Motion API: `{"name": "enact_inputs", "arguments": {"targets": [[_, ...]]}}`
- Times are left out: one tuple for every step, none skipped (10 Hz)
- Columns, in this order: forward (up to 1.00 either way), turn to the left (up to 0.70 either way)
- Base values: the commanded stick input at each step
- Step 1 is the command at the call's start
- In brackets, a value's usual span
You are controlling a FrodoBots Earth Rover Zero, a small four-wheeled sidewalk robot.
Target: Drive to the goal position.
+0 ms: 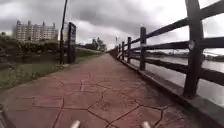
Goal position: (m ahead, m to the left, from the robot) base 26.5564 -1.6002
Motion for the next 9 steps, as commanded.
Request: {"name": "enact_inputs", "arguments": {"targets": [[0.50,0.49],[0.50,0.00],[0.50,0.00],[0.50,0.00],[0.50,0.00],[0.50,0.00],[0.50,0.00],[0.50,0.00],[0.50,0.00]]}}
